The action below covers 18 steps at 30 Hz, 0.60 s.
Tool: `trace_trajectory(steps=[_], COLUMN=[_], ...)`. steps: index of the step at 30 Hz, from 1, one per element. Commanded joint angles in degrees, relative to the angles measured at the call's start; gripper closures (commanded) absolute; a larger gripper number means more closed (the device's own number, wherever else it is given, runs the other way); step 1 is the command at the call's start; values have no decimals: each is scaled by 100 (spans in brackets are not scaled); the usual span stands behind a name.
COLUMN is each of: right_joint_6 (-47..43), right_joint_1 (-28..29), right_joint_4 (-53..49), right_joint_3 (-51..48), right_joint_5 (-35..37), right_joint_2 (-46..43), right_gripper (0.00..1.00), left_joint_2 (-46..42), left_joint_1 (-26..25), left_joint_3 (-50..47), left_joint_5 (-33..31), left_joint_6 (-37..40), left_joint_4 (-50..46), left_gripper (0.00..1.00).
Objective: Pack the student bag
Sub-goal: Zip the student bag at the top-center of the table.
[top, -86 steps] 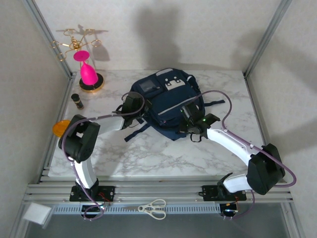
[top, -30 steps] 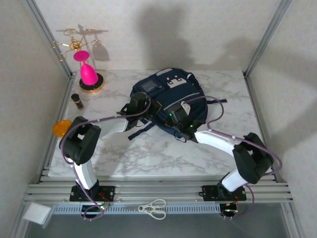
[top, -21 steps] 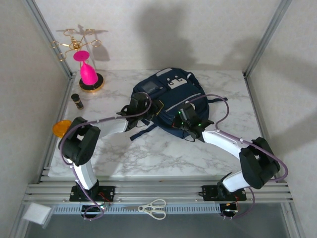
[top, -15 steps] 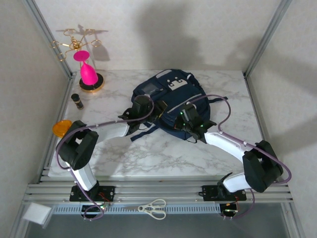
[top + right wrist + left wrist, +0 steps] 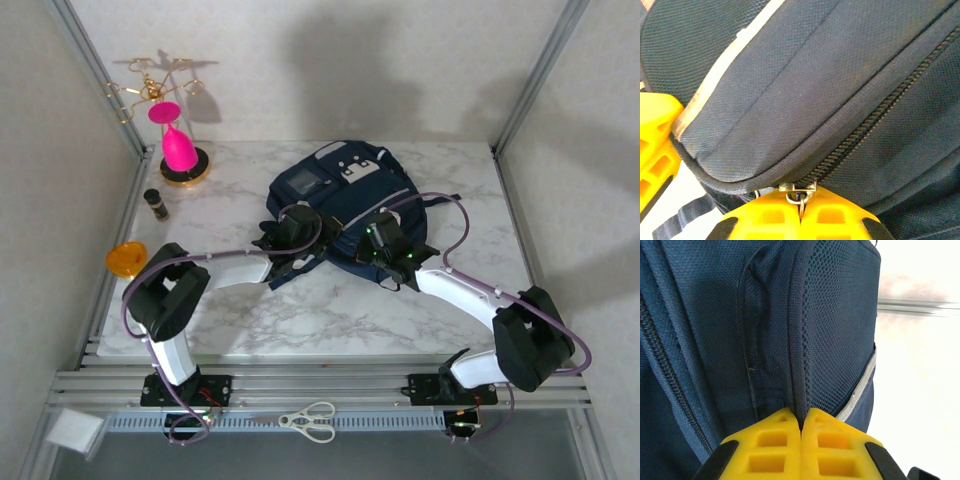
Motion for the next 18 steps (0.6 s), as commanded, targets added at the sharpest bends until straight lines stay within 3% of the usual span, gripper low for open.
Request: trace_trajectory(steps=[1,5,9,13,16,17,18], right_joint_6=[-96,-319,-756,-1316,-1212,-1091,-1027], right_joint_1=[-262,-488,-989,-640,-204,-87,21], right_joint_4=[-664,-1254,-1077,-718,-747,-594,-372], right_joint_3=[95,165,66,321,617,653,655], right_joint_5=[417,752,269,-196,-88,-210,-425], right_joint_2=[-276,-514,-488,-262,48,138,195], right_gripper=[100,100,100,100,100,100,100], left_joint_2=[-525,-970,-1105,-944,-967,-1079,-1209], left_joint_1=[405,915,1591,2065,2335,2324,2258], left_joint_3=[-321,-665,-629,94,159,80,-34], left_joint_5=[-457,-528,-243,-297,229,529,781], left_joint_6=[389,1032,1934,3207,3340,3209,3033], left_joint_4=[-389,-1258,-1635,-2296,-2200,-2038,-1855], left_gripper=[100,100,100,100,100,96,78])
